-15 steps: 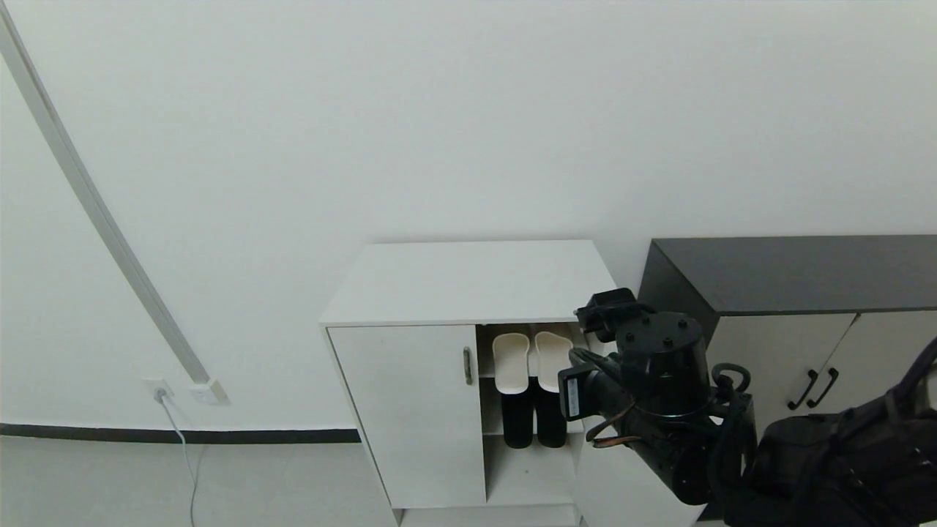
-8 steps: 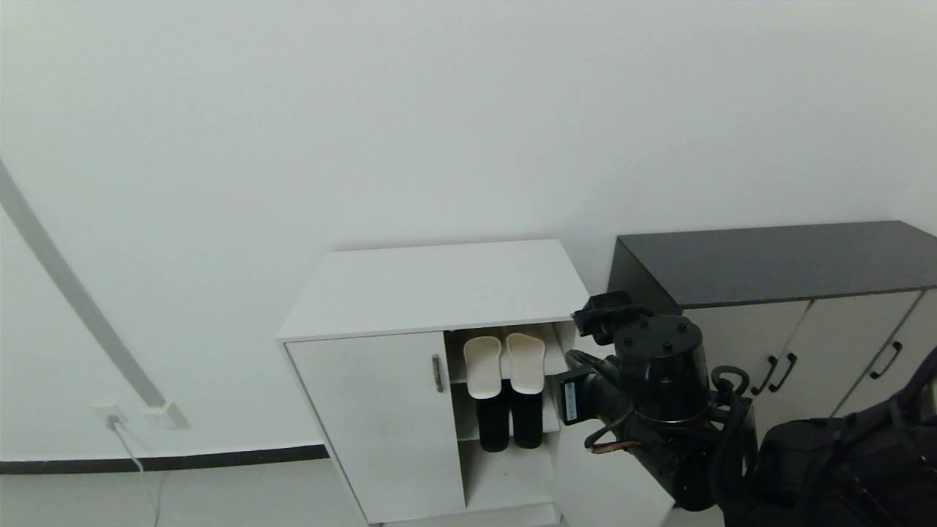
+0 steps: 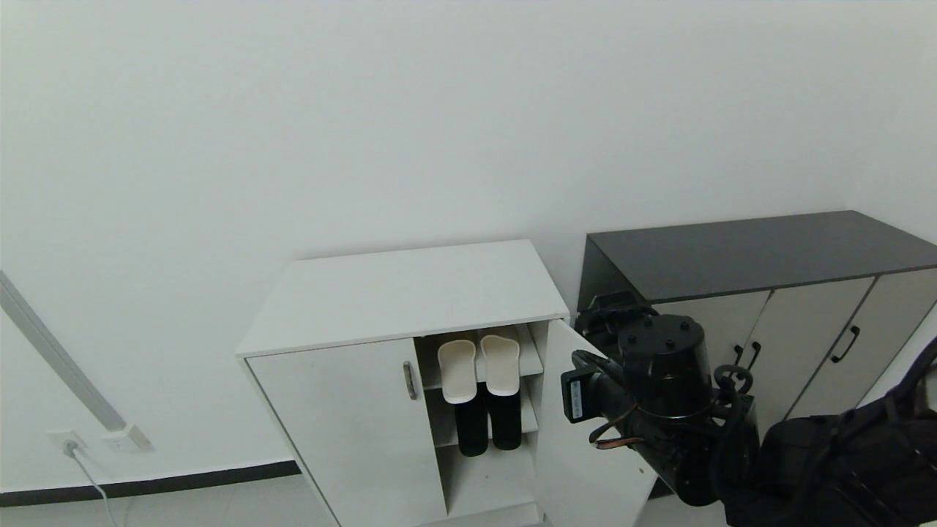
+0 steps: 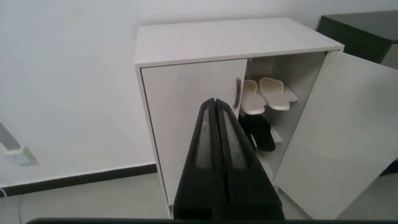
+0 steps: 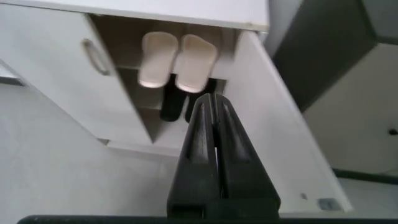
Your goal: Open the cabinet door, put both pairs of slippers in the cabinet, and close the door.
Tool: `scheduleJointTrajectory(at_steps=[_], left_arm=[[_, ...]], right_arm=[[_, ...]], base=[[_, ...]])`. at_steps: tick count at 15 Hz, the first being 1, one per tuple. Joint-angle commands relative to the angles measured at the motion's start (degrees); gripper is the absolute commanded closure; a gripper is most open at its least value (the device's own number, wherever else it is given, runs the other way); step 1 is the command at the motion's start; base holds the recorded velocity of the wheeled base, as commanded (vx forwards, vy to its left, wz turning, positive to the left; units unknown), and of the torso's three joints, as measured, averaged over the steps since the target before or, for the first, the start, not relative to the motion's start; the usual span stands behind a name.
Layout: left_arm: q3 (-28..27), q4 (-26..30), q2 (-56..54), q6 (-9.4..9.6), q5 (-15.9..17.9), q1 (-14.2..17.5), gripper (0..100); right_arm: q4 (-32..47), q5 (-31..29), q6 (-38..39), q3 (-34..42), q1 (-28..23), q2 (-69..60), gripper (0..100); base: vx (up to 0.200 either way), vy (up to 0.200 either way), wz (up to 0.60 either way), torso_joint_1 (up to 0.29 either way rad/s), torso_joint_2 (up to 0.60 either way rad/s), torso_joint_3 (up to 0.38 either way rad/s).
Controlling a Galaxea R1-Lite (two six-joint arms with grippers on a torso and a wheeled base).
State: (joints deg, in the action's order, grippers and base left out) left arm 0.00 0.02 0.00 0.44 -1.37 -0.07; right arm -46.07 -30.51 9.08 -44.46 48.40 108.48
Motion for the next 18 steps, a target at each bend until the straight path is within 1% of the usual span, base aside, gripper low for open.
scheduleJointTrajectory(at_steps=[1, 2, 7, 12, 14, 15, 16, 18], left_arm=[[0.00, -0.02, 0.09, 0.00, -0.04, -0.01, 100], [0.00, 0.06, 0.09, 0.00, -0.04, -0.01, 100], [0.00, -0.02, 0.09, 0.00, 0.05, -0.01, 100], [0.00, 0.06, 0.09, 0.00, 0.05, -0.01, 100], [0.00, 0.06, 0.00, 0.00, 0.05, -0.01, 100], [0.00, 0.06, 0.00, 0.00, 0.05, -0.01, 100], [0.00, 0.06, 0.09, 0.18, 0.57, -0.01, 100], [0.00, 0.06, 0.09, 0.26, 1.01, -0.01, 100]], right_arm=[[-0.60, 0.02, -0.12, -0.01, 0.12, 0.32, 100], [-0.78, 0.02, -0.12, 0.07, -0.06, 0.32, 100], [-0.60, 0.10, -0.21, -0.01, -0.94, 0.68, 100], [-0.69, -0.16, -0.21, -0.89, -4.10, 1.47, 100], [-0.78, -0.16, -0.12, -0.98, -6.30, 2.43, 100], [-0.78, 0.10, -0.29, -1.24, -8.76, 3.84, 100], [-0.78, 0.54, -0.64, -1.68, -9.72, 4.72, 100], [-0.78, 1.51, -0.91, -4.58, -12.01, 7.53, 100]], base=[[0.000, 0.000, 0.00, 0.000, 0.00, 0.000], [0.000, 0.000, 0.00, 0.000, 0.00, 0.000], [-0.200, 0.000, 0.00, 0.003, 0.01, 0.002], [0.000, 0.000, 0.00, 0.000, 0.00, 0.000], [0.000, 0.000, 0.00, 0.000, 0.00, 0.000], [0.000, 0.000, 0.00, 0.000, 0.00, 0.000], [0.000, 0.000, 0.00, 0.000, 0.00, 0.000], [0.000, 0.000, 0.00, 0.000, 0.00, 0.000]])
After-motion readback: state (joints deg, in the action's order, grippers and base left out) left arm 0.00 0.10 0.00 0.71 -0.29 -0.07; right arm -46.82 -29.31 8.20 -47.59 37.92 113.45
